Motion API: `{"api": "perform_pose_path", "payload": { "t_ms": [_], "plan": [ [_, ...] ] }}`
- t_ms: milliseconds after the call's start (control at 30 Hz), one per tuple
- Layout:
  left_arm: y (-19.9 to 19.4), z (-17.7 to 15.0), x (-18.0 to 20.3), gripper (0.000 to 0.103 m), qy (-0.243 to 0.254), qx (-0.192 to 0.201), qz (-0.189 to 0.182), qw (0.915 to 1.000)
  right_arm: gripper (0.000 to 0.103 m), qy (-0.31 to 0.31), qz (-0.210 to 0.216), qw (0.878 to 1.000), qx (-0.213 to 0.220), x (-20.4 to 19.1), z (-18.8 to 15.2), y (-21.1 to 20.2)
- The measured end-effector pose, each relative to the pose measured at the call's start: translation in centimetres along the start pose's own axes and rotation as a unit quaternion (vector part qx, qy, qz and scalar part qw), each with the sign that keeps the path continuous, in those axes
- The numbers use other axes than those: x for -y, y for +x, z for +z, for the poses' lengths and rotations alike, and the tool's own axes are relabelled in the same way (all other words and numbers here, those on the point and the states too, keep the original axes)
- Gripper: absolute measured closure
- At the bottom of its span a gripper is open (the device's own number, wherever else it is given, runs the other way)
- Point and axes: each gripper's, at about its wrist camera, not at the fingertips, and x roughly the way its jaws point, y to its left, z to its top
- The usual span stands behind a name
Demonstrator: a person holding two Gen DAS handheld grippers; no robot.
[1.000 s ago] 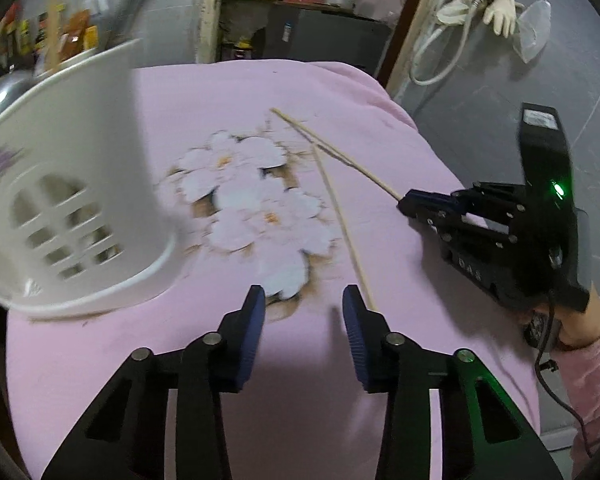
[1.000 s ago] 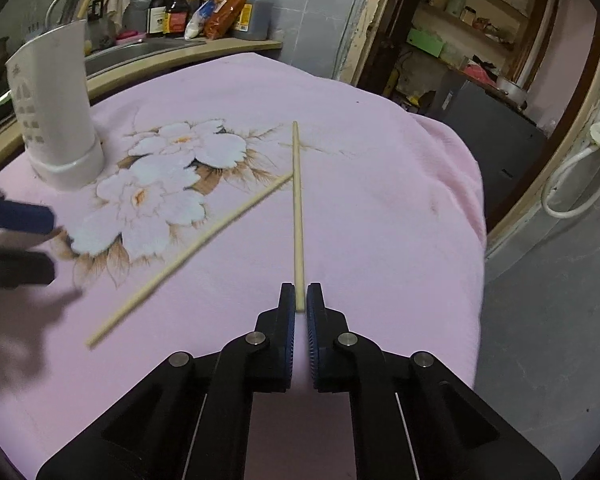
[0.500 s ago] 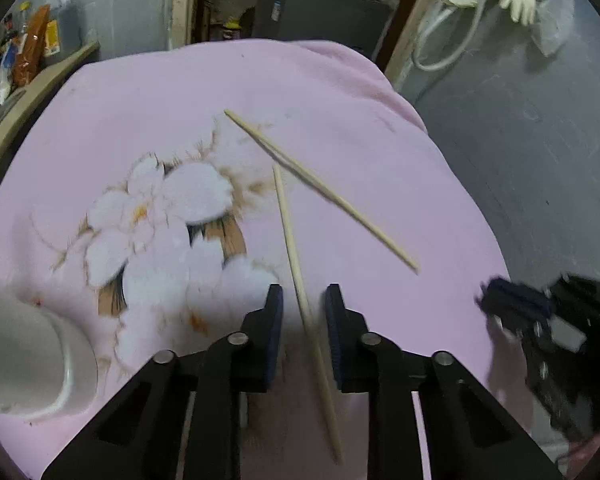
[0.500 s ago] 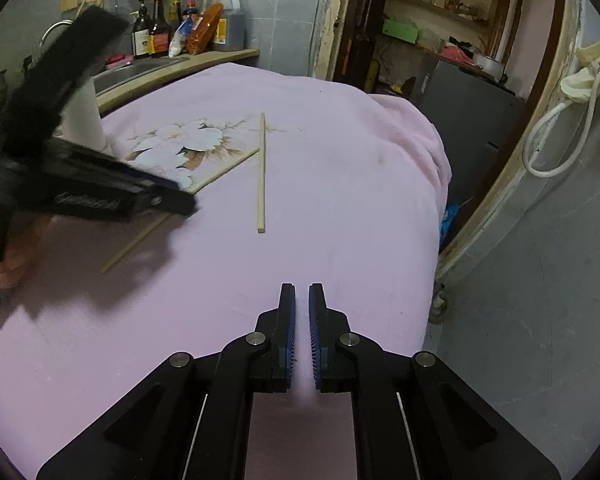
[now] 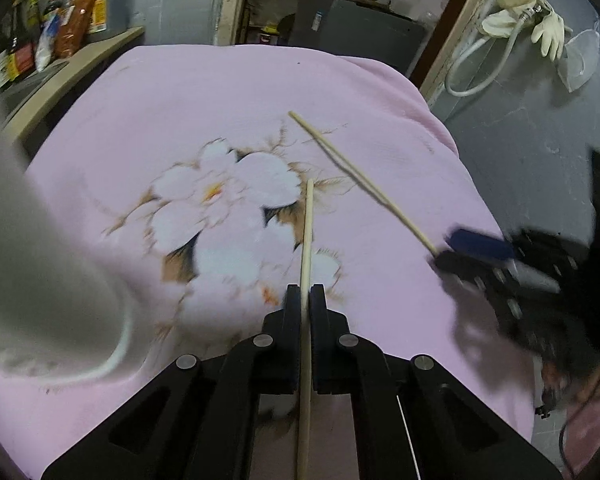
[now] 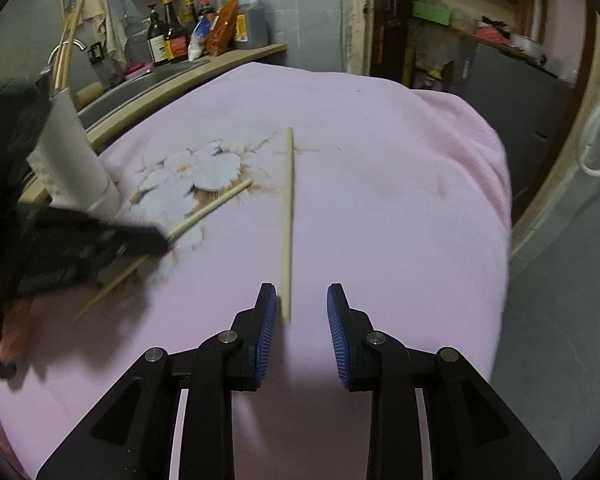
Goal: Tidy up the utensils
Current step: 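Grasp a chopstick with the left gripper while the right gripper grasps the other chopstick, then lift both chopsticks and carry them over the white holder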
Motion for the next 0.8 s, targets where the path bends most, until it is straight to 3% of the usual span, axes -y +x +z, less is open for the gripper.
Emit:
{"api": "perform_pose_path", "payload": {
  "t_ms": [167, 433, 467, 667, 800],
  "plan": [
    [-1.5, -1.1, 0.0, 0.1, -0.001, -0.002, 0.001, 1.0, 0.079, -0.007, 0.012, 1.0, -0.028, -0.1, 3.2, 2.7],
    [-1.7, -1.4, 0.3, 0.1, 0.011, -0.01, 0.004, 0.9999, 0.089, 0.019, 0.011, 0.998, -0.059, 0.4, 6.3, 6.1],
    [-1.6, -1.3, 0.5, 0.1, 0.017, -0.013, 0.007, 0.9998, 0.097, 0.011, 0.001, 0.998, -0.057, 0.1, 6.3, 6.1],
    [-2.1, -2.1, -0.4, 0.1, 0.013, 0.001, -0.005, 0.9999, 0.1, 0.024, -0.004, 0.999, -0.026, -0.5, 5.0, 4.8],
    [-2.9, -3.2, -0.5, 0.101, 0.008, 0.024, -0.015, 0.9996, 0.1, 0.032, -0.001, 0.999, 0.026, -1.1, 3.5, 2.2]
  ]
}}
